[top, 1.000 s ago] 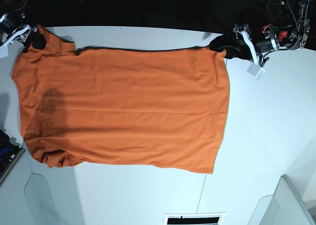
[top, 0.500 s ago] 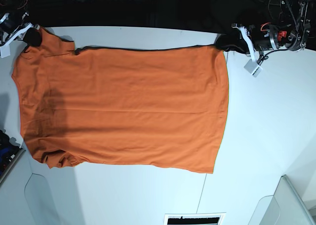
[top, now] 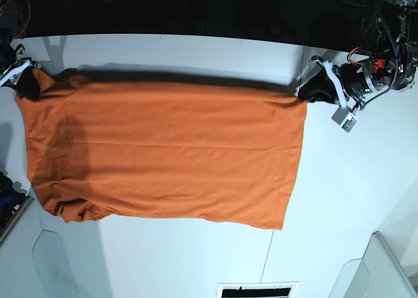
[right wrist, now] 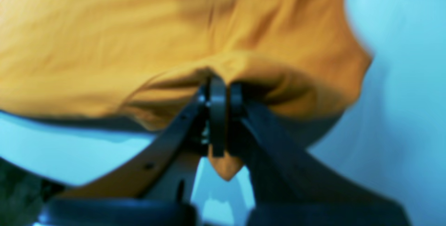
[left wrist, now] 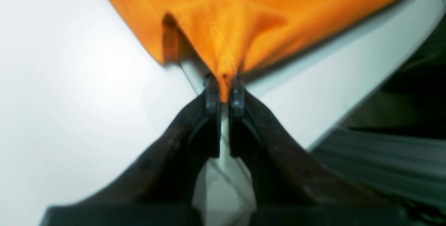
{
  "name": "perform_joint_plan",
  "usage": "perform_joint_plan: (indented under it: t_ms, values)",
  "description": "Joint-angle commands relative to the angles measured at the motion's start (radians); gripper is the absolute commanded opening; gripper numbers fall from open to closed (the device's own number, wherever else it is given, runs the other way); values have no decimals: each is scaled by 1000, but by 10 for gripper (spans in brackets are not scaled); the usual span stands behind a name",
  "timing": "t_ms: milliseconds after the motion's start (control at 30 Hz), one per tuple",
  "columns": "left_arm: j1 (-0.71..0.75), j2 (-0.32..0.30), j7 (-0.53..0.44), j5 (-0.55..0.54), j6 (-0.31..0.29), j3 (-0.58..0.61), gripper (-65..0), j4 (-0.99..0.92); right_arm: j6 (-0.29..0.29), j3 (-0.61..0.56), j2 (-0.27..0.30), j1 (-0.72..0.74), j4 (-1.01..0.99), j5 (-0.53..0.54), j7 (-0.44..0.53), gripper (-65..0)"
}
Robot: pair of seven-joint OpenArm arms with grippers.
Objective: Layout the t-shirt on the table in an organized manner, then fold the t-shirt properly
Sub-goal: 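Lift the grasped edge and fold it over toward the shirt's middle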
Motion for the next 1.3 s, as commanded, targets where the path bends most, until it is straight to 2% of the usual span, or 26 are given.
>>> perform_joint_plan:
  t_ms: [0, 233, 433, 467, 500, 533, 567, 600, 633, 700, 833, 1000, 1033, 1100, 1167, 1267]
  values:
    - [-26, -17, -21, 1, -5, -6, -650, -3, 4, 11, 20, 17, 2, 11, 20, -650]
    - [-167, -11, -56, 1, -5, 8, -650, -153, 4, 3, 23, 154, -126, -13, 39, -650]
    - [-275, -11, -59, 22, -5, 160, -650, -293, 4, -44, 20, 249, -242, -14, 50, -650]
    - [-286, -12, -59, 24, -5, 180, -650, -304, 4, -53, 19, 254, -246, -15, 49, -633]
    - [-294, -11, -57, 24, -5, 193, -635, -308, 3, -61, 20, 254, -246, -15, 49, -545]
    - [-296, -11, -51, 23, -5, 196, -586, -308, 3, -64, 19, 254, -246, -14, 46, -457]
    - [-298, -12, -41, 13, -5, 196, -524, -307, 2, -63, 20, 254, -245, -14, 39, -391]
    - [-300, -13, -26, -2, -5, 194, -462, -306, 3, -58, 20, 254, -244, -15, 37, -354]
    - [-302, -16, -4, -19, -5, 187, -407, -306, 2, -48, 20, 254, -240, -14, 31, -349]
    - [-301, -22, 46, -76, -5, 156, -364, -306, -2, -10, 20, 251, -224, -4, 13, -350]
    - [-263, -39, 113, -200, -5, 39, -364, -304, -4, 95, 40, 224, -201, 37, -26, -350]
    - [-193, -42, 107, -267, -5, -92, -364, -304, -20, 142, 59, 157, -203, 6, -11, -350]
    - [-182, -42, 102, -264, -5, -104, -358, -304, -25, 142, 58, 140, -205, -11, 5, -350]
    - [-161, -36, 91, -241, -5, -118, -300, -307, -40, 142, 58, 108, -217, -47, 64, -344]
    - [-157, -11, 88, -230, -5, -124, -236, -317, -50, 142, 58, 93, -236, -57, 98, -300]
    - [-164, 40, 49, -192, -5, -125, -224, -337, -49, 134, 58, 103, -274, -50, 98, -274]
